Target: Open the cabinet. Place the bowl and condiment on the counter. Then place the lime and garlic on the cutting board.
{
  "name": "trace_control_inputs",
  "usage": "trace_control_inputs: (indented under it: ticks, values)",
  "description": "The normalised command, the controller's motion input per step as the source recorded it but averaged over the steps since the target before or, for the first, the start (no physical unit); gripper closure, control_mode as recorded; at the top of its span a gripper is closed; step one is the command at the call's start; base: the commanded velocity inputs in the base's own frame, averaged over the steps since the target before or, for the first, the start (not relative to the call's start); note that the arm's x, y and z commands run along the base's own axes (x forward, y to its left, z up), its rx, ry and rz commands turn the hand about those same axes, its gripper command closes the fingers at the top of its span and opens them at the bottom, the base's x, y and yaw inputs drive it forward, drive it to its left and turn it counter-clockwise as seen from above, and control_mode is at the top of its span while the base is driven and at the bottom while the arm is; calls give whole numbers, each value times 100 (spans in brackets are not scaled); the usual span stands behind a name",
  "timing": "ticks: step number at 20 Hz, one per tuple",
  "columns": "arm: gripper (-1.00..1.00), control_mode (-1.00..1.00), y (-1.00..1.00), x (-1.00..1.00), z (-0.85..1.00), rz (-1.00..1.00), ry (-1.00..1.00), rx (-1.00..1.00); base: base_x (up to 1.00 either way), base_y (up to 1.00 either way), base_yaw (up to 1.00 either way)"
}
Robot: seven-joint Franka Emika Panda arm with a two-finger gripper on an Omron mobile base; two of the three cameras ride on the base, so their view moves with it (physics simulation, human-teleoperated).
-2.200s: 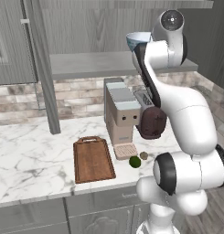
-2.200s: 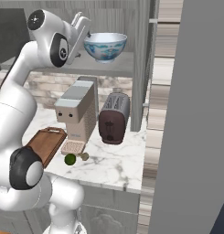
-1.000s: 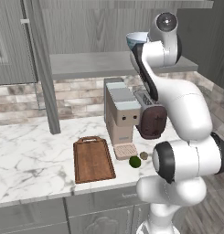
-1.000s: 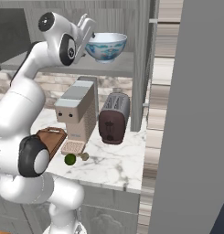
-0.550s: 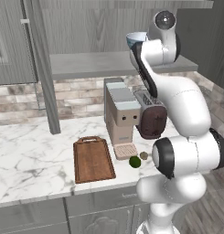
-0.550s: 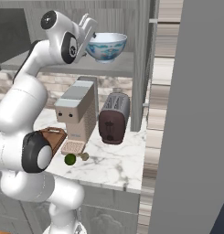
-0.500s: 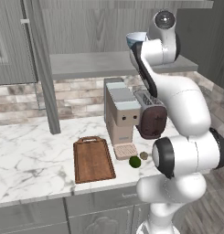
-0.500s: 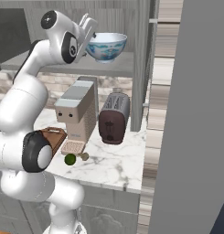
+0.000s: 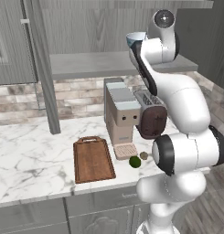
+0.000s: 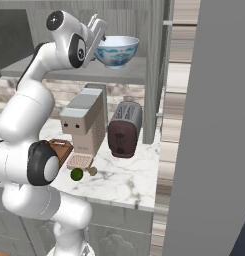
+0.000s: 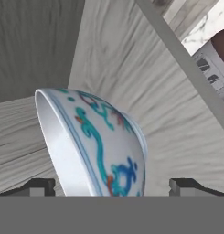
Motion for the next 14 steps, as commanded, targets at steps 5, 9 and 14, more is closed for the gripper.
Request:
trace_control_inputs:
  ticks: [5,9,14]
  values:
    - [-100,-100,0,11,0,0,2,0,0,0,0]
    - [-100,-100,0,24,-4,0,9,0,0,0,0]
    - [-100,-100,0,32,-1,0,15,2,0,0,0]
